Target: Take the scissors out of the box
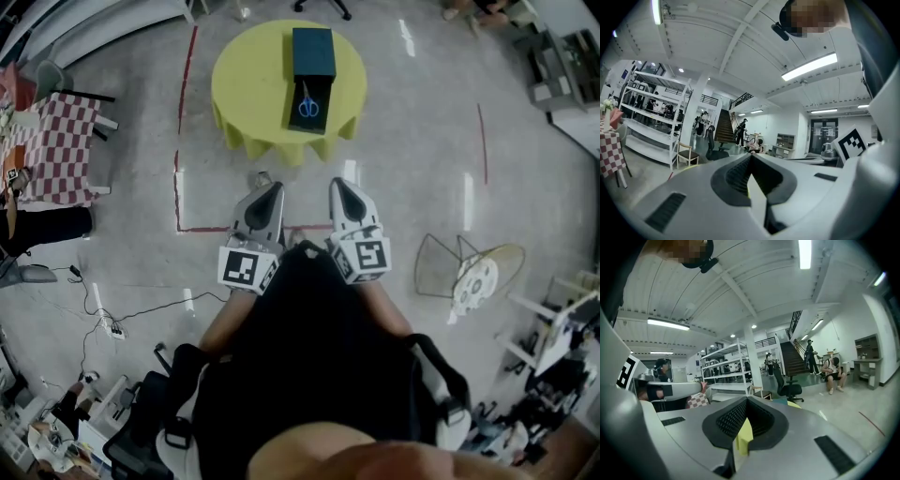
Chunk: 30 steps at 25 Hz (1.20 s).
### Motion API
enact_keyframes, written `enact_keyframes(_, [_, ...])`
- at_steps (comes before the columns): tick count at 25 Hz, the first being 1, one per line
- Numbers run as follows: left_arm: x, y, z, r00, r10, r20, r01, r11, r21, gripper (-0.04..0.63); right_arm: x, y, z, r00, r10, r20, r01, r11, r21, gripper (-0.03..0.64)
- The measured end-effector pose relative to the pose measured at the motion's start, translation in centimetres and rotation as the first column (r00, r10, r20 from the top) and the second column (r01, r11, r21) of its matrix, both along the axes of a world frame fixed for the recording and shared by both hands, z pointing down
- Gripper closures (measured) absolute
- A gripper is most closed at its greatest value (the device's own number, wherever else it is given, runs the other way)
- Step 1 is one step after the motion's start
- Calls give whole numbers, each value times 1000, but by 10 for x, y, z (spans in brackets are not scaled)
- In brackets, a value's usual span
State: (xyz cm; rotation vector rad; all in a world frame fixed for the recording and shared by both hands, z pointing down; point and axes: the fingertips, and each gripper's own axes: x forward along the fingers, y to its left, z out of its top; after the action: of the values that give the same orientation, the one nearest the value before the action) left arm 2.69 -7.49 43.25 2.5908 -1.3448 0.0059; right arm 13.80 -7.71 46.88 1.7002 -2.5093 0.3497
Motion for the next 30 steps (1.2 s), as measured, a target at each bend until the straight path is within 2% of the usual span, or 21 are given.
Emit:
enact_keyframes(10, [-2,-136,3,998,58,-10,-58,998,9,598,1,-127,20,998,54,-22,-55,998,-42,620])
enact_keyframes(19, [-15,-238,23,993,116,-11,-116,992,-43,598,-15,-230,96,992,86,-95,-104,974,-203,619])
enact_keyframes(25, [-23,-284,44,991,133,-14,-134,986,-103,598,-19,-268,170,984,85,-159,-141,914,-380,618])
enact_keyframes(30, [-27,-312,59,987,159,-21,-160,979,-129,598,-18,-289,234,974,60,-217,-169,833,-527,617])
